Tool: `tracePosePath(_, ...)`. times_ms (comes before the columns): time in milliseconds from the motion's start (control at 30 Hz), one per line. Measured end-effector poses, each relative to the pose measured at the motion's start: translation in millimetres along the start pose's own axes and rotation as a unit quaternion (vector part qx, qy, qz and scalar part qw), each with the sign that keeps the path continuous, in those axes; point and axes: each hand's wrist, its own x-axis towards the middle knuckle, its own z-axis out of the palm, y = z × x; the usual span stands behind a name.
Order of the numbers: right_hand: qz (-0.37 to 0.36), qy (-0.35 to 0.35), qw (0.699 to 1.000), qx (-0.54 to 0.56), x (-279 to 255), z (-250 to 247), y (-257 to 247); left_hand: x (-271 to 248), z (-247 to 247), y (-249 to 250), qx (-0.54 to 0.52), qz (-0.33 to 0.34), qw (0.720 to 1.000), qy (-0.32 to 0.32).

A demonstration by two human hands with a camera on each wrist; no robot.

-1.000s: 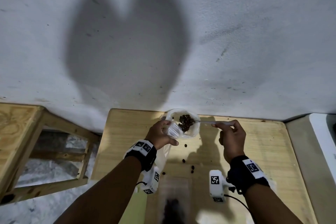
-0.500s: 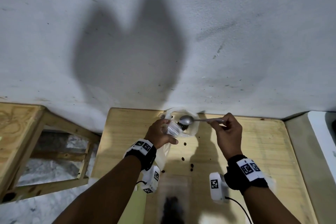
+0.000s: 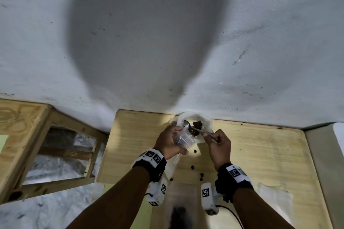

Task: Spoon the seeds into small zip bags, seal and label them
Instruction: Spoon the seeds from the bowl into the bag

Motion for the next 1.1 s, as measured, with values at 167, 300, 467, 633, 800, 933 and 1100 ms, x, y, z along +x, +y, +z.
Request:
tracePosePath(167, 0.079, 0.005, 0.994, 0.072, -13, 18, 9, 6, 1, 2, 0.003, 0.009, 1.0, -0.008)
tracePosePath(300, 0.171, 0.025, 0.976, 0.134, -15, 22, 12, 7, 1, 2, 0.008, 0.011, 1.0, -0.015)
tracePosePath(467, 0.243, 0.054, 0.951, 0.18, -12, 21, 6, 5, 3, -1, -0.007, 0.008, 1.0, -0.021)
tracePosePath(633, 0.279, 0.082, 0.938, 0.189, -9, 17, -2, 4, 4, -2, -0.034, -0.001, 0.999, -0.019)
tracePosePath(800, 0.278, 0.094, 0.934, 0.202, -7, 4, -1, 2, -2, 3, -0.06, -0.004, 0.998, -0.007)
tracePosePath(933, 0.269, 0.103, 0.938, 0.192, -4, -11, -2, 5, -5, 5, -0.079, -0.024, 0.997, -0.001)
tracePosePath(1100, 0.233, 0.099, 0.946, 0.203, -3, -34, -11, 7, -8, 5, -0.075, -0.03, 0.997, 0.005)
